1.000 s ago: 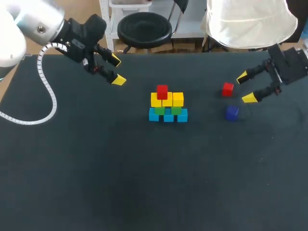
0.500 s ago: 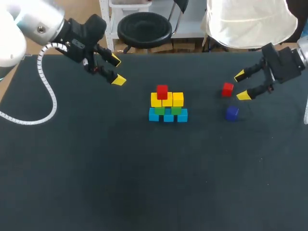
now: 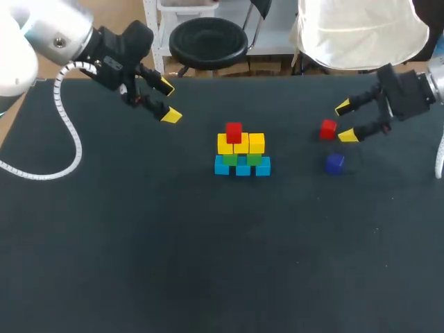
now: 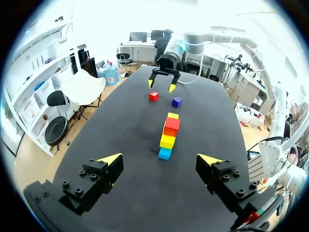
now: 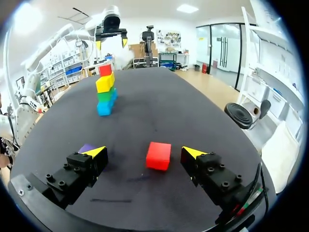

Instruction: Place the blue cubes, place green cubes on the blue cubes, place the yellow cubes on the green cubes, then place the red cubes on the yellow cubes, and place purple cube on the red cubes.

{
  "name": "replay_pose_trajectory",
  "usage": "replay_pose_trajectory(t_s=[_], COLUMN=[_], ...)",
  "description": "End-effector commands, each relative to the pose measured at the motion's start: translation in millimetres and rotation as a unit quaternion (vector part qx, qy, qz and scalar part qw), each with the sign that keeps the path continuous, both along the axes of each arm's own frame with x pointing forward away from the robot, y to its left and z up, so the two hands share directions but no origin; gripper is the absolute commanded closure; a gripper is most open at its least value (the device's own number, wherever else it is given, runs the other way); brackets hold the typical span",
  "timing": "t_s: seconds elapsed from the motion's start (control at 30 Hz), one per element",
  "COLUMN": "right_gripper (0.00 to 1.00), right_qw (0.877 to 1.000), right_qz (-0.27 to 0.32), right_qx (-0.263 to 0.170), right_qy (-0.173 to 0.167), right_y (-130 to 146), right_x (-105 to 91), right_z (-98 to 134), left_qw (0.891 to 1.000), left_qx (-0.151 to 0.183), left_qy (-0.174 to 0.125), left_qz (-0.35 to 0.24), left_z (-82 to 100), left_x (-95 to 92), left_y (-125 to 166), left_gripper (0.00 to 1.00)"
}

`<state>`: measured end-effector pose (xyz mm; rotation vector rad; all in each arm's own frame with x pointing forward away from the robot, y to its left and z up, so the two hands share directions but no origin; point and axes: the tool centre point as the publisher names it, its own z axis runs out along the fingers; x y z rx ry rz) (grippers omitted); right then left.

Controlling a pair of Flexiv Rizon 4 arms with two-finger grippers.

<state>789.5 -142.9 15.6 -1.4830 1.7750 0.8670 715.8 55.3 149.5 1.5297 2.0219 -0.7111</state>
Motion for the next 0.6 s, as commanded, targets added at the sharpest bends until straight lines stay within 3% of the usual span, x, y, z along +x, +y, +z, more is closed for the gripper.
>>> replay_pose_trajectory(t_s=[0.03, 0.6], right_gripper=[0.0, 0.0], right_qw=[1.0, 0.999], right_qz=[-0.001, -0.026], right_qx=[-0.003, -0.004], right_qy=[0.002, 0.024], right_y=[9, 16], right_x=[8.7, 15.9], right_z=[-4, -25], left_qw=[1.0, 1.0], left_qx=[-0.002, -0.002], left_qy=[-0.002, -0.002], left_qz=[-0.001, -0.001], left_z=[-0.7, -0.7], left_x=[-0.6, -0.6], left_y=[1, 1], left_gripper=[0.0, 0.0])
